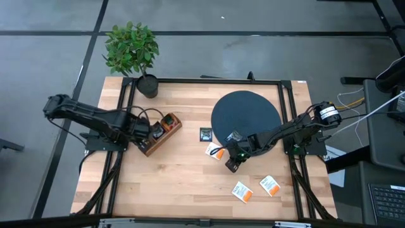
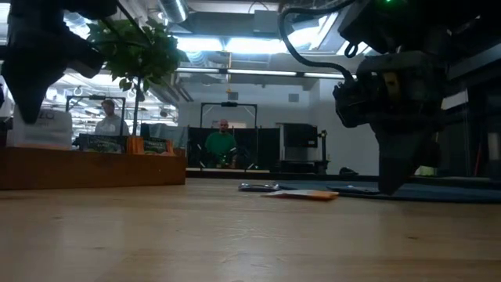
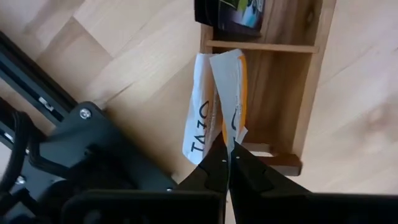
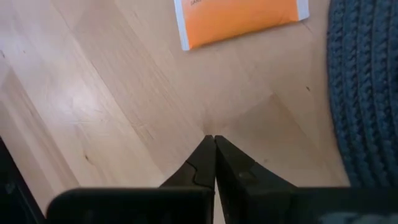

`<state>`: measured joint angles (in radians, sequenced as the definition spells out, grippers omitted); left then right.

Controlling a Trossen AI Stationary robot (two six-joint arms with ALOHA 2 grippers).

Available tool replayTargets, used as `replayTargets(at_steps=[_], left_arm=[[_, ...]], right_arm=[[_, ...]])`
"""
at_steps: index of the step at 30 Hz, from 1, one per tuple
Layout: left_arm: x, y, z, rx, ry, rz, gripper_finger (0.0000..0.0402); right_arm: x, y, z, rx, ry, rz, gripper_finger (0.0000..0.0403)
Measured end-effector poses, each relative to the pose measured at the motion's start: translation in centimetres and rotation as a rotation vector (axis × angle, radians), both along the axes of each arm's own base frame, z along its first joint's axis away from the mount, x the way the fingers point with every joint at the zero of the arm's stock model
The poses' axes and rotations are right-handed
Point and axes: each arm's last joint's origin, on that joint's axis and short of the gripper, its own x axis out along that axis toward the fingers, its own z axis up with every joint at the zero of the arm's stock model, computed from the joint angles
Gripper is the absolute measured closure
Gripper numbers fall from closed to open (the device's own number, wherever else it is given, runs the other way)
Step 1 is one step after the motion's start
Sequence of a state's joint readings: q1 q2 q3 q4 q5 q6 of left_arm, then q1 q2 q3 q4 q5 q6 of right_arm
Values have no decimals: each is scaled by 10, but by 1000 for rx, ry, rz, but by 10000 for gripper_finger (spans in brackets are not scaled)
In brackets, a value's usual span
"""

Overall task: Pick & Place Tea
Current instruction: Put the white tea bag into the left section of the wooden organizer

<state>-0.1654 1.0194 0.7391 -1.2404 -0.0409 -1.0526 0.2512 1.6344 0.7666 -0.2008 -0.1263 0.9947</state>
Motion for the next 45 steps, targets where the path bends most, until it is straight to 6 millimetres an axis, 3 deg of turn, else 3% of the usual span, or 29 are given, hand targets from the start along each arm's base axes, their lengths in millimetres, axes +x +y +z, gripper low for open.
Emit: replayTargets(at_steps=[16, 27, 33, 38, 45], left_arm=[[8, -1, -9, 25, 77, -132, 396], [7, -1, -8, 20, 84, -122, 335], [5, 1, 15, 86, 103, -71, 327], [19, 2, 49, 175, -106, -25, 331], [65, -5, 79, 147, -599, -93, 332]], right_arm=[[0, 0, 0, 24, 10, -44, 391], [1, 0, 1, 37, 7, -62, 391], [2, 0, 1, 36, -8, -60, 391], [4, -3, 2, 14, -25, -38, 391], [12, -10, 6, -60, -125, -29, 391]])
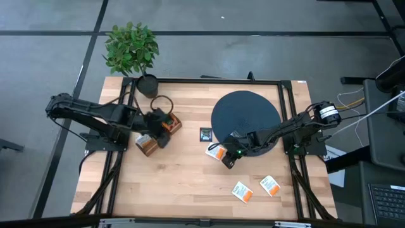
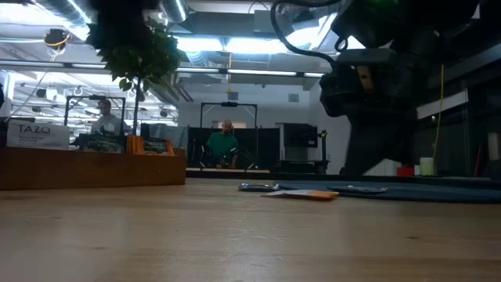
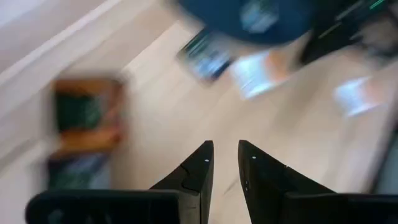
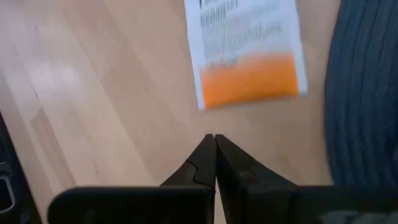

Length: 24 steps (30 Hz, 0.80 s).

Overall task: Pick & Place Tea
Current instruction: Put the white tea bag into the left section of the wooden organizer

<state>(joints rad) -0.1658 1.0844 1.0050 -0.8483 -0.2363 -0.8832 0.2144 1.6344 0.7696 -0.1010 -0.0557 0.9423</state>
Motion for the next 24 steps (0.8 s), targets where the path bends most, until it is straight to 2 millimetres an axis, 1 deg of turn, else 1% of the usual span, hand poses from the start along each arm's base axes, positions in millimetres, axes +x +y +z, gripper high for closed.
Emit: replayTargets(at_steps=[2, 5, 8, 11, 14, 17, 21, 24], left_arm=[[15, -2, 3, -7, -105, 4, 332], [36, -5, -2, -10, -169, 13, 333], [57, -9, -18, -47, -145, 30, 336], [74, -14, -38, -131, -101, 61, 339], [88, -17, -54, -199, -80, 107, 341], [99, -20, -67, -239, -76, 150, 341], [110, -23, -79, -286, -79, 199, 341], [114, -25, -86, -313, -82, 230, 341]], right_arm=[[2, -3, 1, -19, -24, 6, 391], [8, -4, 8, -65, -52, 36, 391], [13, -6, 15, -146, -64, 59, 391], [15, -11, 18, -232, -35, 58, 391], [14, -18, 15, -281, 5, 62, 391], [15, -22, 6, -308, 34, 87, 391], [21, -26, -7, -298, 55, 104, 391], [24, -25, -15, -278, 48, 136, 391]])
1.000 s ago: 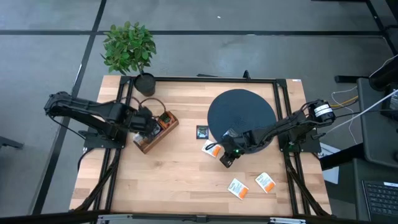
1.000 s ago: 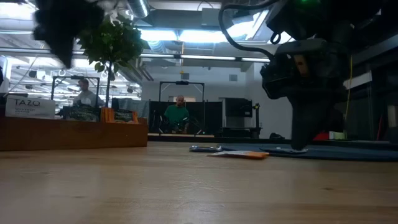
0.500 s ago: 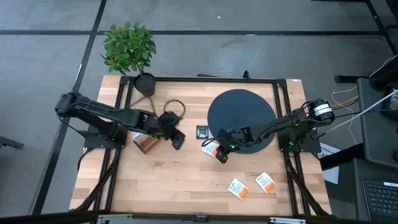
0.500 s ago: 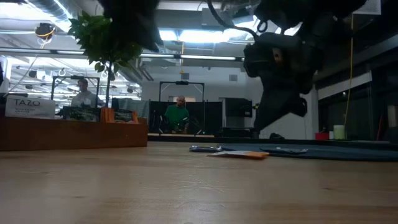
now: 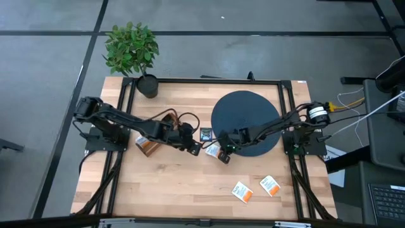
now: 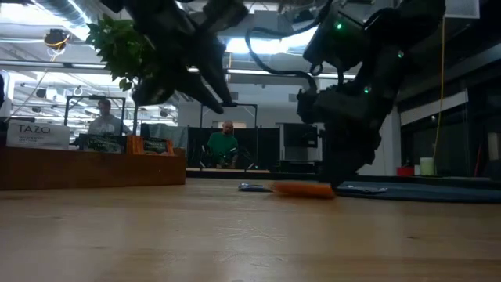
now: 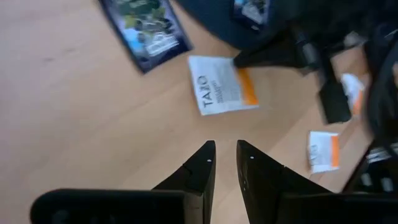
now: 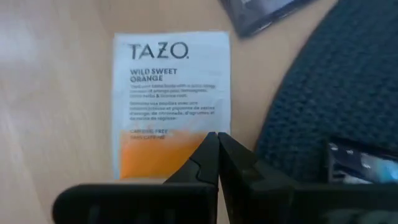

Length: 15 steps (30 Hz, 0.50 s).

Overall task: Pick & Place Tea
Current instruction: Put the white tea bag into the left section of the wooden organizer

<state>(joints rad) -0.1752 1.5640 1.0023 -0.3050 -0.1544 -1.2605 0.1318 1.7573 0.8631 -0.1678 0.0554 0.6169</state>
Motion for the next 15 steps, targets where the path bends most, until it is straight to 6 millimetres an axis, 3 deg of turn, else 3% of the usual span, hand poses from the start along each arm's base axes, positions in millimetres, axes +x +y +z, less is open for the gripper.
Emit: replayTargets(at_steps=[8, 15], left_arm=[[11, -3, -23, -82, 44, 70, 341], [32, -13, -48, -176, -17, 64, 341]], right_arm=[[2, 10, -3, 16, -12, 111, 391], [1, 23, -2, 17, -34, 164, 391]])
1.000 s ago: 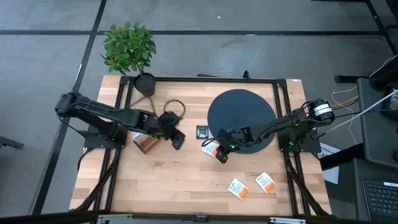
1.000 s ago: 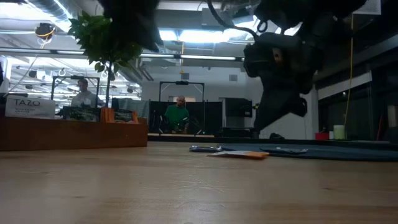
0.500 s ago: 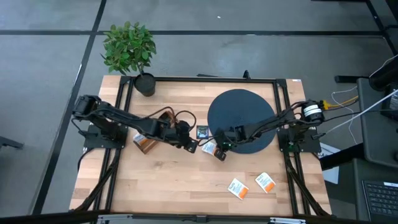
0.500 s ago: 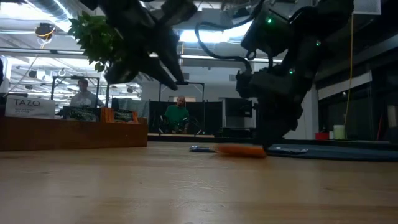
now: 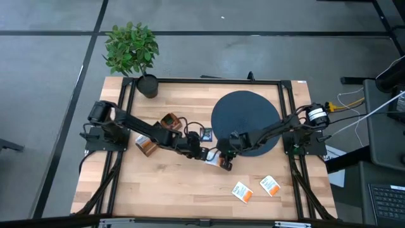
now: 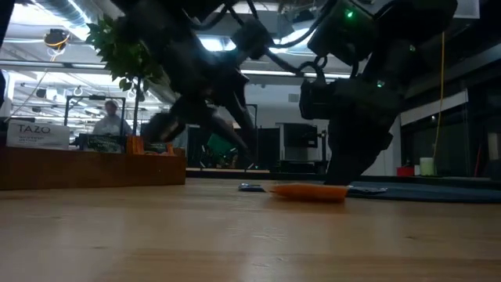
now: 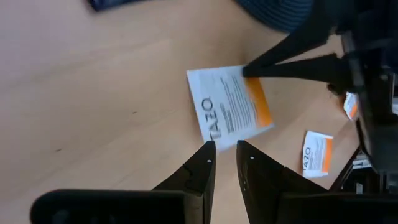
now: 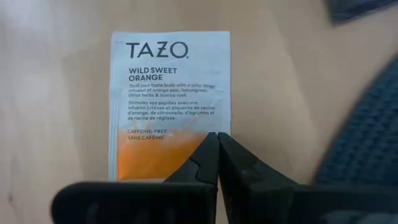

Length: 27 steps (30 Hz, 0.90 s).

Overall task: Pick & Place Tea
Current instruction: Put the white tea bag into the left section of the wooden organizer

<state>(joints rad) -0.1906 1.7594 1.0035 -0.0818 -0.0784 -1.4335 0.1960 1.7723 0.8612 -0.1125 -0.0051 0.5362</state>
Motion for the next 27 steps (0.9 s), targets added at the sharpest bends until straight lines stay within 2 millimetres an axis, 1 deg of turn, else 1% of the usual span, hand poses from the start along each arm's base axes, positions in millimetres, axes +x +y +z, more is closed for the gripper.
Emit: replayTargets(at_steps=[4, 7, 9, 11, 12, 16, 18, 22, 27], left_arm=[[6, -2, -13, -17, -4, 15, 341], [8, -2, -19, -18, 7, 23, 341], [8, -2, -23, -14, 24, 24, 341], [7, -2, -29, -9, 49, 24, 341], [8, -2, -30, -13, 49, 29, 341], [8, -3, -30, -30, 45, 53, 341], [8, -3, -32, -28, 49, 59, 341], [10, -1, -34, -35, 47, 63, 340], [12, 1, -45, -70, 74, 42, 340]], right_arm=[[1, 2, 1, 11, -12, 4, 391], [-2, 4, 8, 50, -12, -14, 391], [-6, 8, 22, 45, -49, -27, 392], [-6, 13, 41, 31, -106, -28, 397], [-9, 14, 47, 29, -104, -27, 398], [-18, 20, 60, 80, -65, -85, 393], [-24, 23, 59, 89, -18, -109, 389], [-30, 27, 45, 79, 46, -124, 388], [-29, 27, 21, 82, 103, -143, 398]])
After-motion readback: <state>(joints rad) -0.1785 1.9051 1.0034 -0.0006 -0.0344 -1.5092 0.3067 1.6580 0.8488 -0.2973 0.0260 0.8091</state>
